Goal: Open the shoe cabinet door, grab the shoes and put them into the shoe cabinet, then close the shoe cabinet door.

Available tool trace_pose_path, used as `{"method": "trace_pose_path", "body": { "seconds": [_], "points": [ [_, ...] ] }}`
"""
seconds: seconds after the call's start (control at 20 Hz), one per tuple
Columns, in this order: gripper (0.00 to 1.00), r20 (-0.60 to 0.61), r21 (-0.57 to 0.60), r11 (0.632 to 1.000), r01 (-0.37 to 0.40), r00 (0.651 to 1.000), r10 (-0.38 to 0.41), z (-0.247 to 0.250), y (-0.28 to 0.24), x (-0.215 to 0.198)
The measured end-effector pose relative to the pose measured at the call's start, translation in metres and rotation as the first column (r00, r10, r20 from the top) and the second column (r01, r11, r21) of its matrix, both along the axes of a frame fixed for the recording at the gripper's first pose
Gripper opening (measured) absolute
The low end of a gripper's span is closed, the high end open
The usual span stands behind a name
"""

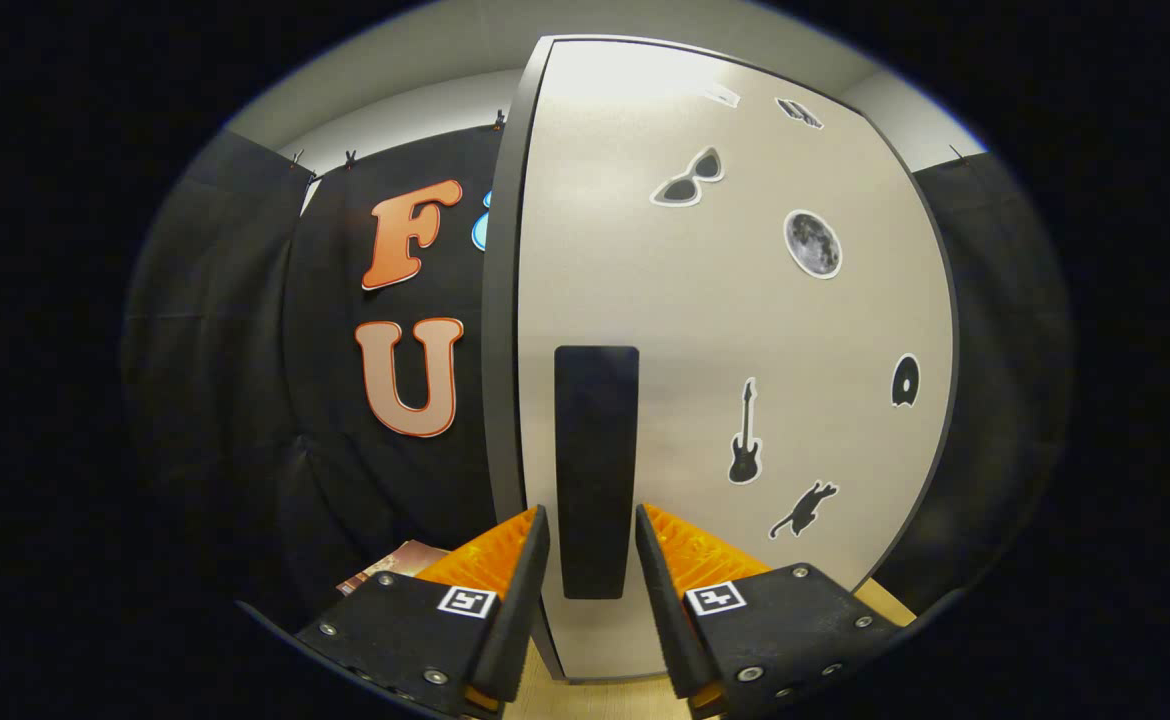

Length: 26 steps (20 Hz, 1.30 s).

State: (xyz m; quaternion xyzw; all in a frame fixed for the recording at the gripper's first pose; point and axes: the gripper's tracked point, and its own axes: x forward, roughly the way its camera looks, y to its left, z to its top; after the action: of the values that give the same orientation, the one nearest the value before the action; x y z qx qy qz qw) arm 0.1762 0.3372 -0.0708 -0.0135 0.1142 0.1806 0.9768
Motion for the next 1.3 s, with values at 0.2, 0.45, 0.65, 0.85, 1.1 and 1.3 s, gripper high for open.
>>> {"method": "trace_pose_path", "body": {
  "seconds": [0.2,0.45,0.65,0.85,1.1,1.3],
  "points": [
    [0.34,-0.001,0.032,0.999,-0.028,1.0,0.028,0.0,-0.003,-0.006],
    [0.27,0.006,0.066,0.994,-0.089,0.996,0.089,0.004,-0.016,-0.027],
    [0.24,-0.02,0.075,0.985,-0.153,0.988,0.155,0.008,-0.039,-0.054],
    [0.24,-0.032,0.098,0.98,-0.174,0.984,0.178,0.015,-0.071,-0.081],
    [0.24,-0.043,0.118,0.978,-0.169,0.984,0.175,0.017,-0.107,-0.098],
    [0.23,-0.054,0.127,0.981,-0.149,0.986,0.157,0.016,-0.139,-0.107]
  ]
}}
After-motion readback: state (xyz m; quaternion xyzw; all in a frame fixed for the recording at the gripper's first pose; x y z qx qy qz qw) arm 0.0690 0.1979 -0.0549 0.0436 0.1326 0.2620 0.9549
